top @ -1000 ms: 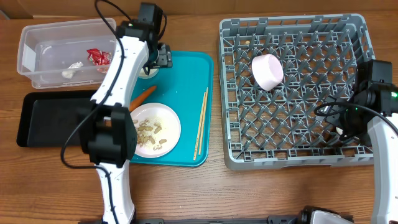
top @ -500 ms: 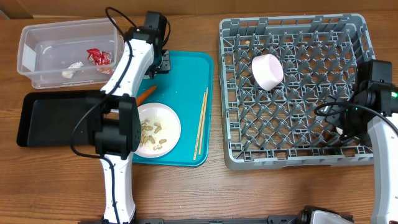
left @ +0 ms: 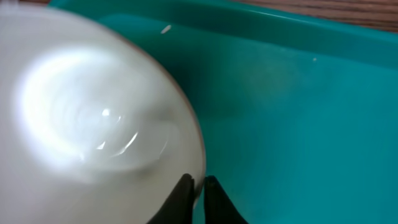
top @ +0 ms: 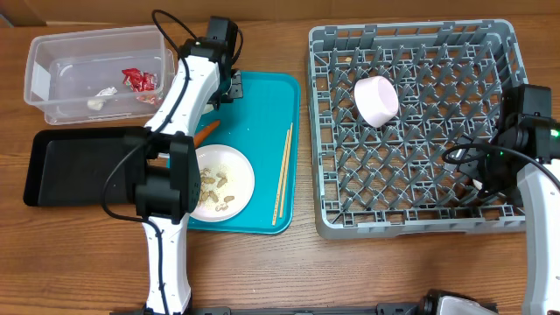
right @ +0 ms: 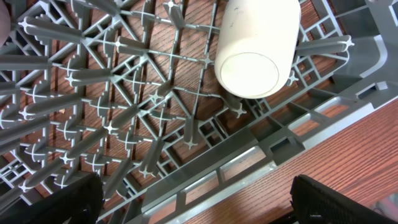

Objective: Sort waste into correct bins and load items into the dishwasher
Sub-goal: 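Move the left gripper to the white bowl and grasp it, then lift the white bowl with the left gripper and carry it right over the rack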

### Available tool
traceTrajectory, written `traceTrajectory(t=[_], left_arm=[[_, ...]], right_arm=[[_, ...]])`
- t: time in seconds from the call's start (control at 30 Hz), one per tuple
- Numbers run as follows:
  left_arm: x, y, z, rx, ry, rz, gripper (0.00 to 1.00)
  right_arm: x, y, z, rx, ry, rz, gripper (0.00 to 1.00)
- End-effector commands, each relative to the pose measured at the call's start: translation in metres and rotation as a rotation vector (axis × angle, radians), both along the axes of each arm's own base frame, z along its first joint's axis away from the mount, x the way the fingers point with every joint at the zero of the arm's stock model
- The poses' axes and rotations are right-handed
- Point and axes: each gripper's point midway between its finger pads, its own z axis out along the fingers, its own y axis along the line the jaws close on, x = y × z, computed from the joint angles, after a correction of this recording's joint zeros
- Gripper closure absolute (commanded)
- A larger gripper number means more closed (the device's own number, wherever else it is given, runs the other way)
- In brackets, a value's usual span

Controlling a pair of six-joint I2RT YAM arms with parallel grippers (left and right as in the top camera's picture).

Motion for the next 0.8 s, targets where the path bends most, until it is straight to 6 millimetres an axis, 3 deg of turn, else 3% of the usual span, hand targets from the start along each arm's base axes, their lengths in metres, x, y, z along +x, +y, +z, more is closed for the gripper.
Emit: traceTrajectory(t=[0.0, 0.23, 0.43, 0.53, 0.6, 0.77], left_arm=[[0.002, -0.004, -0.014, 0.001, 0.008, -0.009, 0.96], [0.014, -0.006, -0.003, 0.000, -0.041, -0.023, 0.96], [0.006, -0.003, -0.006, 0.020, -0.004, -0.026, 0.95], [0.000, -0.001, -0.007, 0.024, 0.021, -0.026, 0.75], [-0.006, 0.000, -0.010, 0.029, 0.045, -0.026, 0.74], [-0.008, 0.000, -0.011, 0.032, 0.058, -0.026, 0.87]], right_arm=[[0.004, -0.001, 0.010, -0.007, -0.041, -0.007, 0.01], [0.003, -0.001, 0.010, -0.006, -0.037, -0.007, 0.01], [0.003, -0.001, 0.010, -0.006, -0.038, -0.007, 0.01], [0.003, -0.001, 0.010, -0.006, -0.038, -0.007, 0.01], [0.003, -0.001, 0.010, -0.006, -0.038, -0.007, 0.01], [0.003, -0.001, 0.010, -0.006, -0.038, -0.007, 0.01]])
